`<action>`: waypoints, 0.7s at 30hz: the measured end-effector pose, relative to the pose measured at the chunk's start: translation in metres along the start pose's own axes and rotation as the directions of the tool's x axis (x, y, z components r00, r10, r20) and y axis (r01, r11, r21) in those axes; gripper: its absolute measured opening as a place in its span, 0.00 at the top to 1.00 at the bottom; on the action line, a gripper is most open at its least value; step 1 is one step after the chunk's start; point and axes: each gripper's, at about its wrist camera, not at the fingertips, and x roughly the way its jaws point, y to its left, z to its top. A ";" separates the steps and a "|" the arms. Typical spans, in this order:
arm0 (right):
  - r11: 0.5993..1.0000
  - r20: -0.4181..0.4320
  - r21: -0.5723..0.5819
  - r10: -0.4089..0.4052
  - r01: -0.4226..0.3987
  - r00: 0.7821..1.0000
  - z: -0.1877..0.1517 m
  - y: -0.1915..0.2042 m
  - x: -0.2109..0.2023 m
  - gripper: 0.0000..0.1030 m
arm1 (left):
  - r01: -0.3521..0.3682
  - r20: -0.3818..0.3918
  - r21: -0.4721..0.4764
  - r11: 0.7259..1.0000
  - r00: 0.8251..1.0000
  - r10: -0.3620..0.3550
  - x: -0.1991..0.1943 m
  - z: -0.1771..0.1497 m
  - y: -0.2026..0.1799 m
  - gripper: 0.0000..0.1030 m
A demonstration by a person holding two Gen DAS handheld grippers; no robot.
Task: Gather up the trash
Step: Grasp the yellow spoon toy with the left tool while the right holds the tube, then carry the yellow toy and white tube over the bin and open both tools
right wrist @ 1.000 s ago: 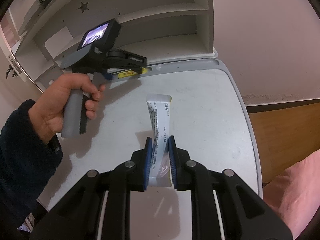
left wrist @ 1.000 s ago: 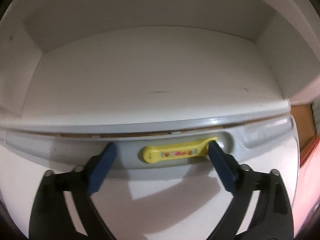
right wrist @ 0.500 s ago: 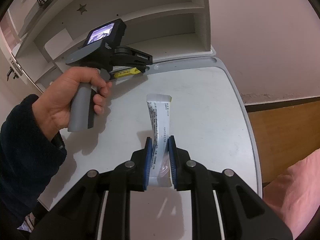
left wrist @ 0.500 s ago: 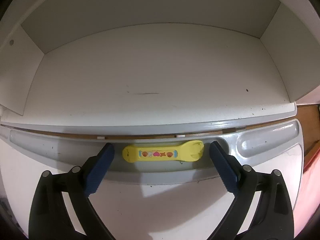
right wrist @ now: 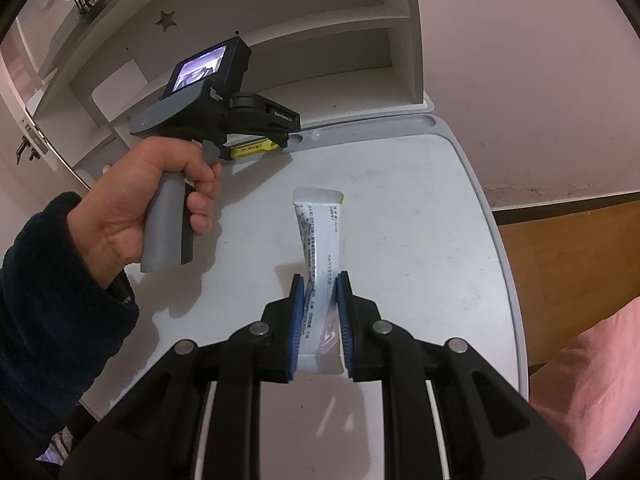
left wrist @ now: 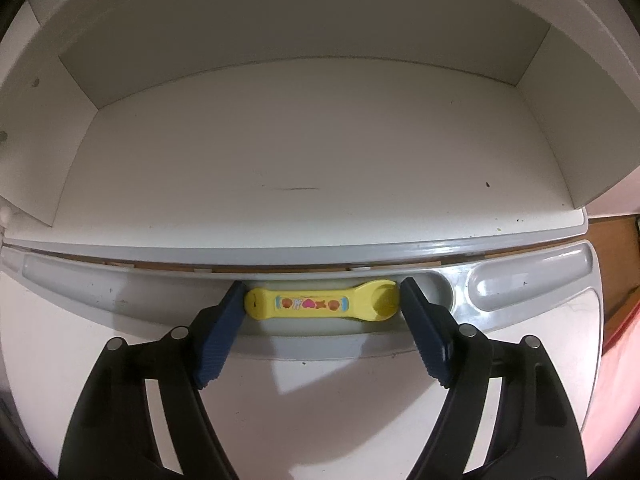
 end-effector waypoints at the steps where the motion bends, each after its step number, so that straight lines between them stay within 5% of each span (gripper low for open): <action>1: 1.000 0.003 0.002 -0.002 0.002 1.000 0.001 -0.001 -0.001 0.84 | 0.002 0.013 0.003 1.000 1.000 -0.002 -0.004 -0.001 0.000 0.27; 12: 0.998 0.047 0.052 -0.037 0.034 0.998 -0.017 -0.007 -0.036 0.84 | 0.080 0.092 0.113 0.990 0.992 -0.091 -0.088 -0.031 0.006 0.27; 17: 0.984 0.085 0.154 -0.100 0.086 0.991 -0.057 -0.037 -0.078 0.84 | 0.138 0.137 0.256 0.957 0.975 -0.177 -0.121 -0.110 -0.029 0.27; 21: 0.950 0.104 0.277 -0.179 0.144 0.978 -0.104 -0.076 -0.118 0.84 | 0.213 0.123 0.408 0.888 0.951 -0.285 -0.152 -0.185 -0.079 0.27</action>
